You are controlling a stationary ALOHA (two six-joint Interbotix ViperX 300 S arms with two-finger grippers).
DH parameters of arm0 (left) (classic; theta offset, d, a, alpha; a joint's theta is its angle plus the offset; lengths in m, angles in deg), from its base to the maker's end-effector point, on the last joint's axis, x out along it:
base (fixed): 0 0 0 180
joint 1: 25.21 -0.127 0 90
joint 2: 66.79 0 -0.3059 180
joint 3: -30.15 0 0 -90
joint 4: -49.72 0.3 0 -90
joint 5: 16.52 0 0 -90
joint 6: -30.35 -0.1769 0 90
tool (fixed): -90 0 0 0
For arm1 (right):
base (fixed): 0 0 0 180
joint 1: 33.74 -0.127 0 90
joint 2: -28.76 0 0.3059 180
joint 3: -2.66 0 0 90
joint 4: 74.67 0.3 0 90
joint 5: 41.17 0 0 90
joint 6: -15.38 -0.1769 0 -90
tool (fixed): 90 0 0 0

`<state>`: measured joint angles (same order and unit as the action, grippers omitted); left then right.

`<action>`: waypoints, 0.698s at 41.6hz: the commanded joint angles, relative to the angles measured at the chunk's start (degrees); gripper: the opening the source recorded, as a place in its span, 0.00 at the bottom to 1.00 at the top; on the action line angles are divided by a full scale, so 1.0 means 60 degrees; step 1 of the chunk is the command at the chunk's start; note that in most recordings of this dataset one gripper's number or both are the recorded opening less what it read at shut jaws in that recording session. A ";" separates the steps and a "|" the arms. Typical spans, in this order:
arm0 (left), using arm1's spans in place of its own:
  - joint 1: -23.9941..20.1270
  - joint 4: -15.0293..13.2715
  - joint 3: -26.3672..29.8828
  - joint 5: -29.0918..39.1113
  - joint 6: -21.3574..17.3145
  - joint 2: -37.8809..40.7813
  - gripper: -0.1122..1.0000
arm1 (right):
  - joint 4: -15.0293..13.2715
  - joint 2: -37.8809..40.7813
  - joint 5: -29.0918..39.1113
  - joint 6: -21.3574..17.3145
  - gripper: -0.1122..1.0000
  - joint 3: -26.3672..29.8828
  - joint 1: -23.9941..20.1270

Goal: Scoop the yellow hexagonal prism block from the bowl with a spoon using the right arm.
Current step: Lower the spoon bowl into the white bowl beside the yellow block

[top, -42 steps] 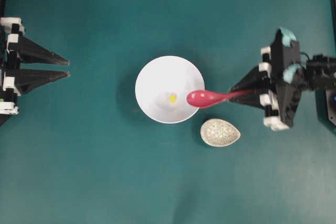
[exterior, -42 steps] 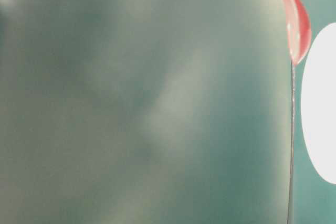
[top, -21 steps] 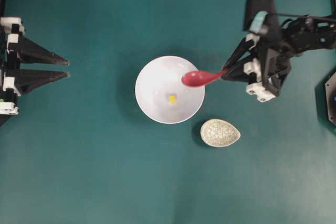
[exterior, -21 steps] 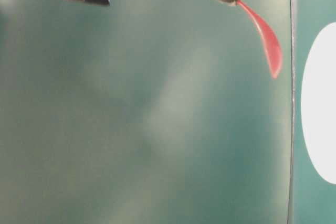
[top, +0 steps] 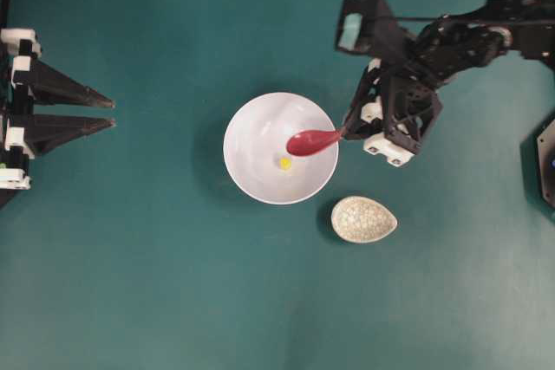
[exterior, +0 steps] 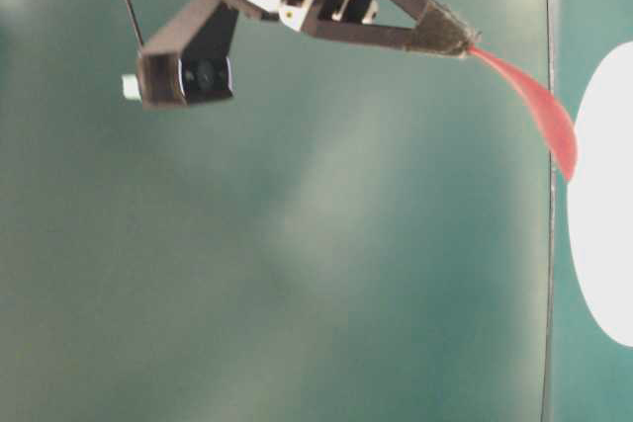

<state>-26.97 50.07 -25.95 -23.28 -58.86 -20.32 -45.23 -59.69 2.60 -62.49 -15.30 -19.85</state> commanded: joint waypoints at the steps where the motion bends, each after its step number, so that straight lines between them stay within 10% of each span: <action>1: -0.0015 0.0029 0.0103 -0.0044 0.0015 0.0073 0.35 | -0.0264 0.0088 0.0483 -0.0146 0.32 0.0542 -0.0029; 14: -0.0015 0.0029 0.0103 -0.0044 0.0000 0.0073 0.35 | -0.1406 0.0703 0.0952 -0.0513 0.32 0.1216 -0.0425; 29: -0.0015 0.0029 0.0103 -0.0044 0.0000 0.0073 0.35 | -0.1450 0.1304 0.1011 -0.0542 0.32 0.1304 -0.0864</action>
<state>-26.88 50.07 -25.95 -23.28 -58.86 -20.32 -53.84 -51.34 8.66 -65.66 -8.88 -25.13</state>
